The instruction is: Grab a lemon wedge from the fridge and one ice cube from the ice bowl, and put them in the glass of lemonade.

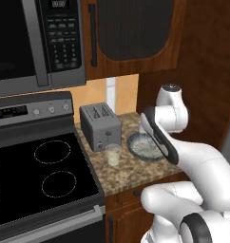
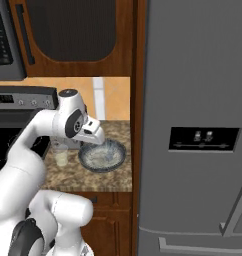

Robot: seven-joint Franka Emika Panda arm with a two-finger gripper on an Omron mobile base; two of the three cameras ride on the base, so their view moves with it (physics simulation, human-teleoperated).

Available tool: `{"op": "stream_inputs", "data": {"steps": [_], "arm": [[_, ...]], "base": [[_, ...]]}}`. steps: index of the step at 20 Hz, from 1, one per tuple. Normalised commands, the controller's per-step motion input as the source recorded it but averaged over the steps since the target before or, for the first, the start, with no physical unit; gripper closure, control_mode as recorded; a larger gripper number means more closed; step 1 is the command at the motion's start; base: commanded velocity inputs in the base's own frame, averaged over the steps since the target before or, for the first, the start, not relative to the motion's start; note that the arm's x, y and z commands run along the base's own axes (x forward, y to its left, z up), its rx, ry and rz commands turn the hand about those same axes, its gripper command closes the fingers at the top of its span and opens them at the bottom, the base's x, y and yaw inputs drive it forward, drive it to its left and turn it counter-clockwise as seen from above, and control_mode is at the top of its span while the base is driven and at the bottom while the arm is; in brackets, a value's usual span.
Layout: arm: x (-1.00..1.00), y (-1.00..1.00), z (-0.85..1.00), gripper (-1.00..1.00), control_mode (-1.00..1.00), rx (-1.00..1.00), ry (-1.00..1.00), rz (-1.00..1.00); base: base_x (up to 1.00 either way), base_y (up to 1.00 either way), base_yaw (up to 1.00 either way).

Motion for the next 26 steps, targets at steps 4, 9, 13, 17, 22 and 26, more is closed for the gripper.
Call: {"op": "stream_inputs", "data": {"steps": [4, 9, 13, 17, 22, 26], "arm": [[0.33, -0.03, -0.03, -1.0, -1.0, 0.0, 0.01, 0.0], [0.24, -0.18, -0.2, -1.0, -1.0, -0.02, 0.04, 0.0], [0.09, -0.15, -0.13, -1.0, -1.0, 0.0, 0.0, 0.0], [0.03, -0.08, -0.16, -1.0, -1.0, 0.0, -0.02, 0.0], [0.15, -0.06, -0.34, -1.0, -1.0, 0.0, -0.03, 0.0], [0.15, 0.0, -0.27, -1.0, -1.0, 0.0, -0.02, 0.02]], "base": [[0.0, 0.0, 0.0], [0.0, 0.0, 0.0], [0.0, 0.0, 0.0], [0.0, 0.0, 0.0], [0.0, 0.0, 0.0], [0.0, 0.0, 0.0]]}}
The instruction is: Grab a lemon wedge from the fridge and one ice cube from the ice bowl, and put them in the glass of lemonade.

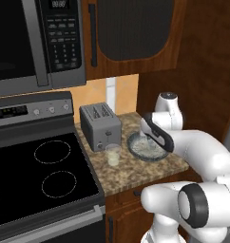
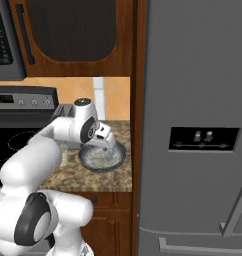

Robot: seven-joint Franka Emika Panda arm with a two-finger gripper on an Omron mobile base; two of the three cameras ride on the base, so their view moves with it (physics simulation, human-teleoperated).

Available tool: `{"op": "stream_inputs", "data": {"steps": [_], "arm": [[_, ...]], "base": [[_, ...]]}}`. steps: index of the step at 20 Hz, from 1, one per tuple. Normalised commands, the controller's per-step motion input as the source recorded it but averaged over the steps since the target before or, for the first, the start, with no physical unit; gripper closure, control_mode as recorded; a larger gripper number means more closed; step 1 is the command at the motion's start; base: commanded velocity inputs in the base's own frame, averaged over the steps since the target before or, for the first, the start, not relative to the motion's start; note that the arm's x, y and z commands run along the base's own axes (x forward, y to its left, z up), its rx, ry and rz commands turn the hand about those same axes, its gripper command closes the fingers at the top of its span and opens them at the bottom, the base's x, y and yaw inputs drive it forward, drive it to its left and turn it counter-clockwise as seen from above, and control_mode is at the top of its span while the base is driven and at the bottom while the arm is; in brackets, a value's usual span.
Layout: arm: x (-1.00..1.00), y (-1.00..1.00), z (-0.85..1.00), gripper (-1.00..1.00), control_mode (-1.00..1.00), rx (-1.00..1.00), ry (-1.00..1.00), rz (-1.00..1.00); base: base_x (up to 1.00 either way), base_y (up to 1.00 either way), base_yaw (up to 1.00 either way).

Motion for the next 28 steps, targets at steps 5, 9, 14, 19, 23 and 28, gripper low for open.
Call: {"op": "stream_inputs", "data": {"steps": [5, 9, 14, 19, 23, 28], "arm": [[0.23, 0.0, -0.27, -1.0, -1.0, 0.0, -0.01, 0.05], [0.33, 0.0, -0.2, -1.0, -1.0, 0.0, -0.08, 0.03], [0.16, 0.0, -0.3, -1.0, -1.0, 0.0, -0.02, 0.02], [0.17, 0.0, -0.13, -1.0, -1.0, 0.0, 0.01, 0.05], [0.22, 0.0, 0.0, -1.0, -1.0, 0.0, 0.08, 0.05], [0.22, -0.01, -0.03, -1.0, -1.0, 0.0, 0.04, 0.03]], "base": [[0.0, 0.0, 0.0], [0.0, 0.0, 0.0], [0.0, 0.0, 0.0], [0.0, 0.0, 0.0], [0.0, 0.0, 0.0], [0.0, 0.0, 0.0]]}}
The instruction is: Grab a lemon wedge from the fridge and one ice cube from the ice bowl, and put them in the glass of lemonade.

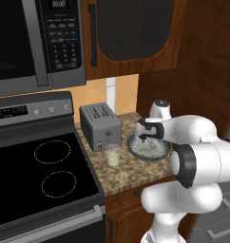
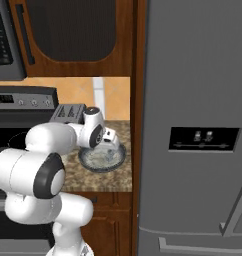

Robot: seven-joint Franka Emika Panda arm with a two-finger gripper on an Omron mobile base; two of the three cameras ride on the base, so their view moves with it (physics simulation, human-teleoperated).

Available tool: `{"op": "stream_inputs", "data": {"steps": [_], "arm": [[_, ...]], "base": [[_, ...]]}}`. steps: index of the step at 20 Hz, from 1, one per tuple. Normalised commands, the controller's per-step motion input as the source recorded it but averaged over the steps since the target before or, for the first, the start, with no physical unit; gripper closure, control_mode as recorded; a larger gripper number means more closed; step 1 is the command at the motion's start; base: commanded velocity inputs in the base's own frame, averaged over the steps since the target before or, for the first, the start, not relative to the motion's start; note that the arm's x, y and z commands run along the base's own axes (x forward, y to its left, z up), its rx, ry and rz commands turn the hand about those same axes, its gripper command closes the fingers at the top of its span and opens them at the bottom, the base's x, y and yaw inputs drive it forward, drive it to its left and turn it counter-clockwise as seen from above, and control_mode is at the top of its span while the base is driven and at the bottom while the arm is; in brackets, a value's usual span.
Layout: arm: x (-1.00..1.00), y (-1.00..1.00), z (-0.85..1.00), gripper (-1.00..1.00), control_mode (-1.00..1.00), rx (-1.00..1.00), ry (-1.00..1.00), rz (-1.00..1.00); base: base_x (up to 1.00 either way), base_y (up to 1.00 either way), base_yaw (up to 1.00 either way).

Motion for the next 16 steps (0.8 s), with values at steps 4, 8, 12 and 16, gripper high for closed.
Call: {"op": "stream_inputs", "data": {"steps": [4, 8, 12, 16], "arm": [[0.23, -0.1, -0.07, -1.0, -1.0, 0.0, 0.0, 0.04], [0.11, -0.01, -0.14, -1.0, -1.0, 0.0, 0.01, 0.02], [0.0, 0.0, -0.27, -1.0, -1.0, 0.0, 0.02, 0.0], [0.0, 0.0, -0.62, -1.0, -1.0, -0.04, 0.0, 0.0]], "base": [[0.0, 0.0, 0.0], [0.0, 0.0, 0.0], [0.0, 0.0, 0.0], [0.0, 0.0, 0.0]]}}
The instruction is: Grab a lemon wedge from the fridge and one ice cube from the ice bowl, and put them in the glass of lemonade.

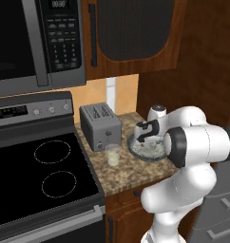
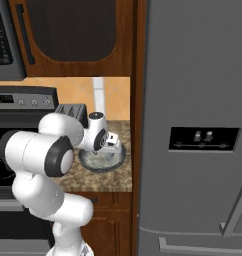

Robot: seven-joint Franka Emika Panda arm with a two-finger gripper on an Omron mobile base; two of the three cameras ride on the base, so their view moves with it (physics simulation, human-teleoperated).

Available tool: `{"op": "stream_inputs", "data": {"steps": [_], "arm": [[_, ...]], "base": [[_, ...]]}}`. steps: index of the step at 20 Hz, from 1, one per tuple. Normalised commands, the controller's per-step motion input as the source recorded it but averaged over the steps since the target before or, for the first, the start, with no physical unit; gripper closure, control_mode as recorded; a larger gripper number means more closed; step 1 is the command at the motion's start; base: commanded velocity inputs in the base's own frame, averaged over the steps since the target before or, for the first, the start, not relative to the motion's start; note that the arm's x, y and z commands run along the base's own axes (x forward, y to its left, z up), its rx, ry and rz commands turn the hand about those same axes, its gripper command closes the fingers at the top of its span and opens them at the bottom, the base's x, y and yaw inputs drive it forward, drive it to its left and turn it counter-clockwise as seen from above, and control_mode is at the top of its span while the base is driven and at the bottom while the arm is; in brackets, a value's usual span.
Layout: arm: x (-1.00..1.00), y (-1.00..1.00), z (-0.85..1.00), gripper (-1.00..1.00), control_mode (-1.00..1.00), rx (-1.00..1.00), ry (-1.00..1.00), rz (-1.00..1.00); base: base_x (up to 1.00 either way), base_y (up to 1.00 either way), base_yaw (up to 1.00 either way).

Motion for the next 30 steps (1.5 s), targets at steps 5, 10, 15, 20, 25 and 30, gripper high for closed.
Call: {"op": "stream_inputs", "data": {"steps": [5, 10, 15, 20, 25, 30], "arm": [[0.0, 0.0, -0.13, -1.0, -1.0, 0.0, 0.0, 0.0], [0.0, 0.05, 0.03, -1.0, -1.0, 0.0, 0.01, 0.01], [0.13, 0.46, 0.11, -1.0, -1.0, 0.0, 0.03, 0.1], [0.0, -0.03, -0.01, -1.0, -1.0, 0.0, 0.0, 0.03], [0.02, -0.63, -0.01, -1.0, -1.0, 0.07, 0.0, -0.15], [0.23, -0.04, 0.06, -1.0, -1.0, 0.02, 0.01, -0.05]], "base": [[0.0, 0.0, 0.0], [0.0, 0.0, 0.0], [0.0, 0.0, 0.0], [0.0, 0.0, 0.0], [0.0, 0.0, 0.0], [0.0, 0.0, 0.0]]}}
